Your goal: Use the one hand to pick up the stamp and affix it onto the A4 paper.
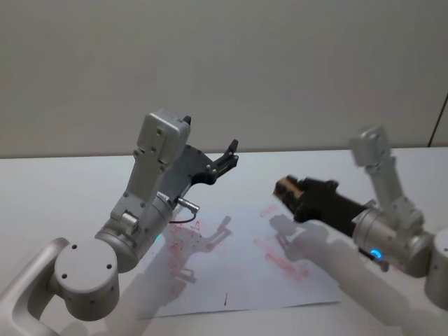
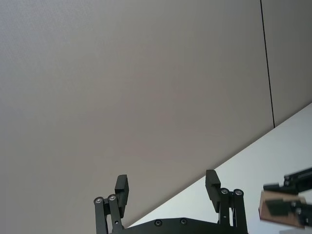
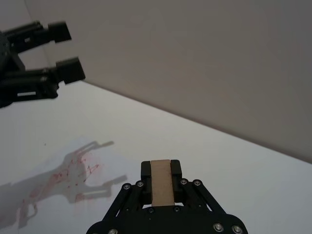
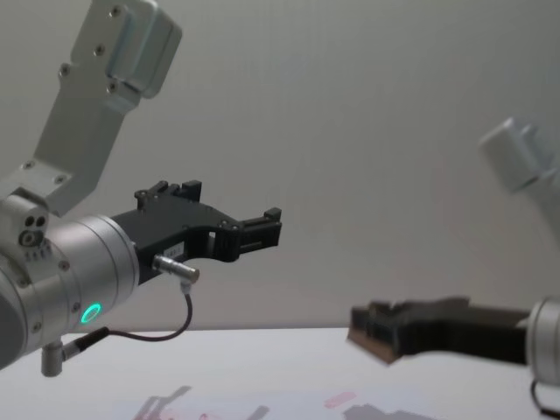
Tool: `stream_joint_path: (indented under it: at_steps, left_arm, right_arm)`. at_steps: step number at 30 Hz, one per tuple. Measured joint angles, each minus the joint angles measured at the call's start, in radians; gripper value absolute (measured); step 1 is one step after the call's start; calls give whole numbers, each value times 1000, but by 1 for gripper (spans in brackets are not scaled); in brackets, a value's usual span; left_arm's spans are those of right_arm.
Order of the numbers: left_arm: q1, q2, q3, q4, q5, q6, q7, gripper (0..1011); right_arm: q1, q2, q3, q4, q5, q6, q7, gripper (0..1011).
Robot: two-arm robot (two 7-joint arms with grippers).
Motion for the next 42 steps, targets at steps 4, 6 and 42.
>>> stream_joint_path:
  at_steps: [4,6,42]
  left_arm:
    - [0,0,0,0,0,0,0,1001]
    - [0,0,0,0,0,0,0,1001]
    - [0,0,0,0,0,0,0,1001]
  right_arm:
    - [-17,20,22,-51,43,-5,-40,216]
    - [-31,36,35,-80,65,-6,-63,216]
    - [-346,313,219,-330,227,117,-285,216]
